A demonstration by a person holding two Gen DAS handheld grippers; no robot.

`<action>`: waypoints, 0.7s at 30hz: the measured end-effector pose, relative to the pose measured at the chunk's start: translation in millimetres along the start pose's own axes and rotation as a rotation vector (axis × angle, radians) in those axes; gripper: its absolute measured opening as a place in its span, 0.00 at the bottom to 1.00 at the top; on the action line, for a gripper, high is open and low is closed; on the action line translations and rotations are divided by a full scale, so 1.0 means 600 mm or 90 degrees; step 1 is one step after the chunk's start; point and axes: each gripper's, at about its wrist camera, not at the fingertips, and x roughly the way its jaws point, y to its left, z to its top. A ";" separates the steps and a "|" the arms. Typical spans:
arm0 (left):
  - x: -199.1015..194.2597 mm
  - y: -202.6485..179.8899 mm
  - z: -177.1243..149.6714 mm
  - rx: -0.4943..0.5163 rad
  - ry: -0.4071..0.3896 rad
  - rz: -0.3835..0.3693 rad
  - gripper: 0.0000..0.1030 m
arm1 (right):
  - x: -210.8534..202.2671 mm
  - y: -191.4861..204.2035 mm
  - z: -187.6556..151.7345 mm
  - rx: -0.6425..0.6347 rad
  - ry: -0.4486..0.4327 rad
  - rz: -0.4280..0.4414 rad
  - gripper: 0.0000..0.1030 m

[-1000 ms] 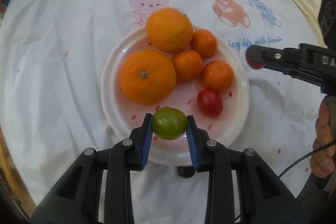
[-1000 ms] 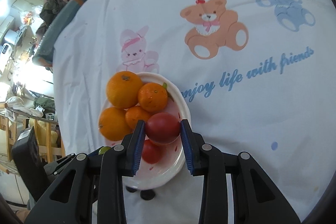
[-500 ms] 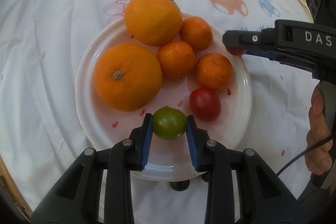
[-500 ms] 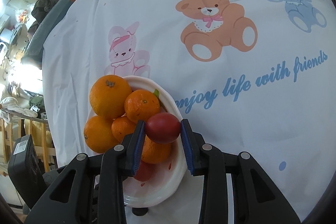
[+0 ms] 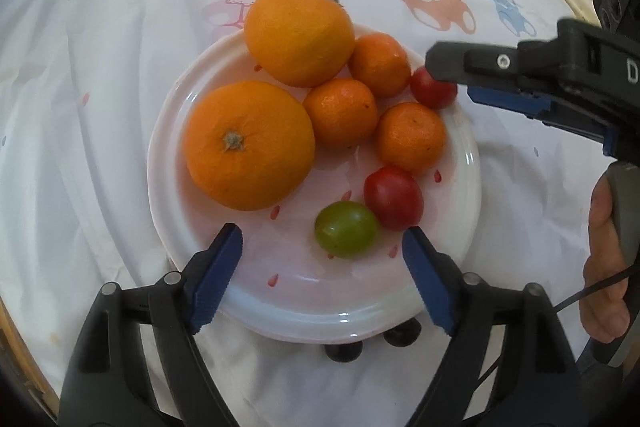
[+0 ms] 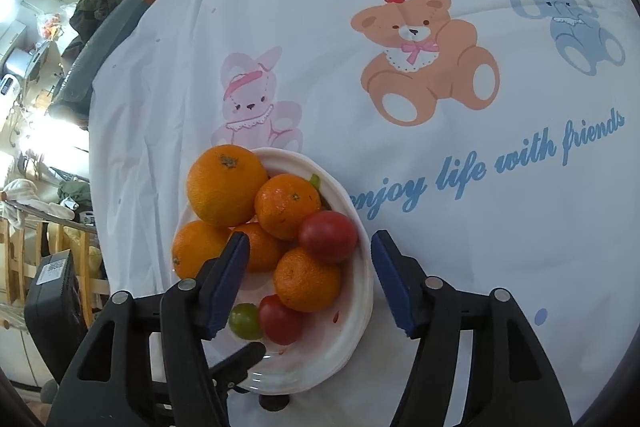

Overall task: Organize fruits
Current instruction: 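Open both tools and withdraw them from the plate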

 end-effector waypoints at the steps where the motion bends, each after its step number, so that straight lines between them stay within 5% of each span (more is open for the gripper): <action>1: -0.002 -0.001 0.000 0.002 0.000 -0.002 0.77 | -0.002 0.000 0.000 0.001 -0.001 0.002 0.65; 21: -0.120 0.026 -0.057 -0.009 -0.072 0.034 0.77 | -0.099 0.024 -0.069 -0.007 -0.041 0.008 0.66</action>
